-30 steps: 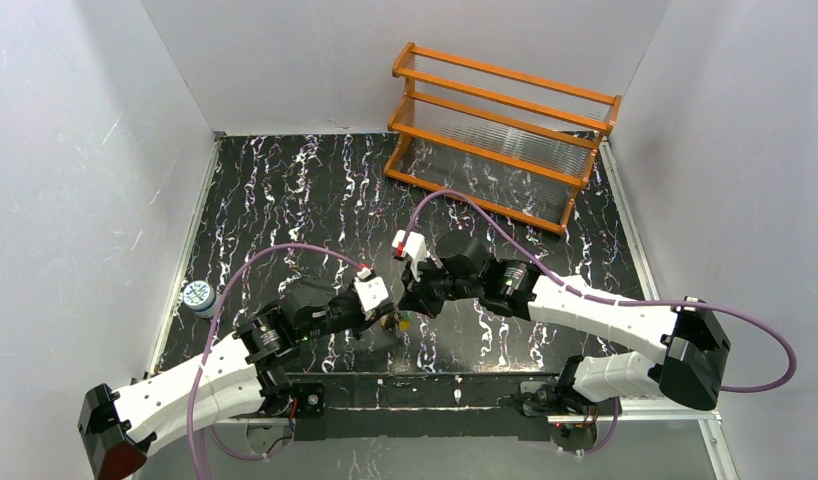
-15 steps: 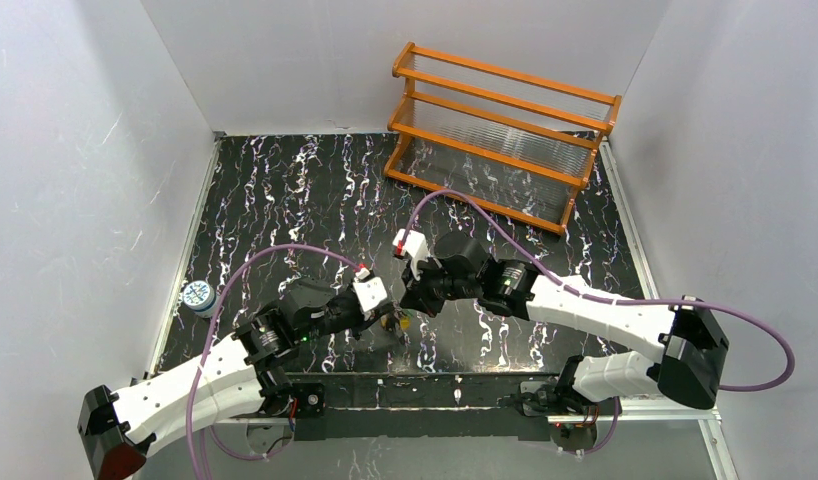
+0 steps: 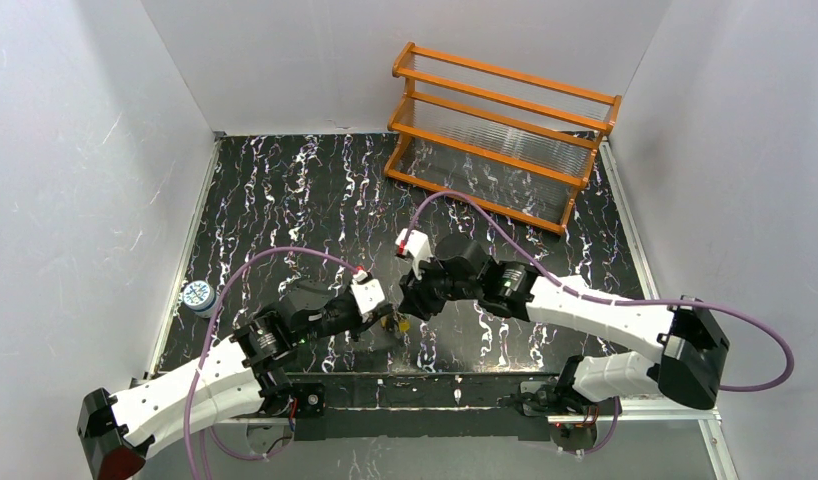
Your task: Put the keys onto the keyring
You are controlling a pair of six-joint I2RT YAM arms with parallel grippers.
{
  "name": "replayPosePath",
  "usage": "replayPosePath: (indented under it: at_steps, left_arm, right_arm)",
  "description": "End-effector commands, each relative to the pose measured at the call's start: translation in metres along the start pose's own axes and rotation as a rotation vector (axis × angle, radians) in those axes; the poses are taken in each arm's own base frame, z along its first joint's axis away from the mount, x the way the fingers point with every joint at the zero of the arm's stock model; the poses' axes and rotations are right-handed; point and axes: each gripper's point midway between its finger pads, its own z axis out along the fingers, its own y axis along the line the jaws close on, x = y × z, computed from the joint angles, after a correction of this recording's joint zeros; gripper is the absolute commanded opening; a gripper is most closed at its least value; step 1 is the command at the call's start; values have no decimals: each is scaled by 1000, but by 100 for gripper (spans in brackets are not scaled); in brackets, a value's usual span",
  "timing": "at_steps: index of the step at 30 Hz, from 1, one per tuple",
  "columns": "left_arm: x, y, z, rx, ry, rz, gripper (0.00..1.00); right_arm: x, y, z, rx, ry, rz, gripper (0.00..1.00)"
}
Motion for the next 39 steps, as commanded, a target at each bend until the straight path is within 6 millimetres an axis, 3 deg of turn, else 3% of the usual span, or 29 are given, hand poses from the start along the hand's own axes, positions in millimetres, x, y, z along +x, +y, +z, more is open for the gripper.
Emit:
replayPosePath:
  at_steps: [1, 5, 9, 16, 23, 39]
  left_arm:
    - [-13, -6, -1, 25, -58, 7, 0]
    - [-15, -7, -1, 29, -79, 14, 0]
    - [-19, -9, -3, 40, -118, 21, 0]
    - [-32, -21, -8, 95, -219, 61, 0]
    - [-37, -27, -10, 128, -262, 91, 0]
    - [-40, -29, -8, 145, -265, 96, 0]
  right_arm:
    - [-39, 1, -22, 23, -174, -70, 53]
    - [-48, 3, -33, 9, -251, -191, 61]
    - [-53, 19, -42, -70, -358, -314, 63]
    - [-47, 51, -57, -241, -487, -484, 56]
    - [-49, 55, -64, -245, -592, -584, 55]
    - [-26, 45, -35, -249, -507, -585, 42]
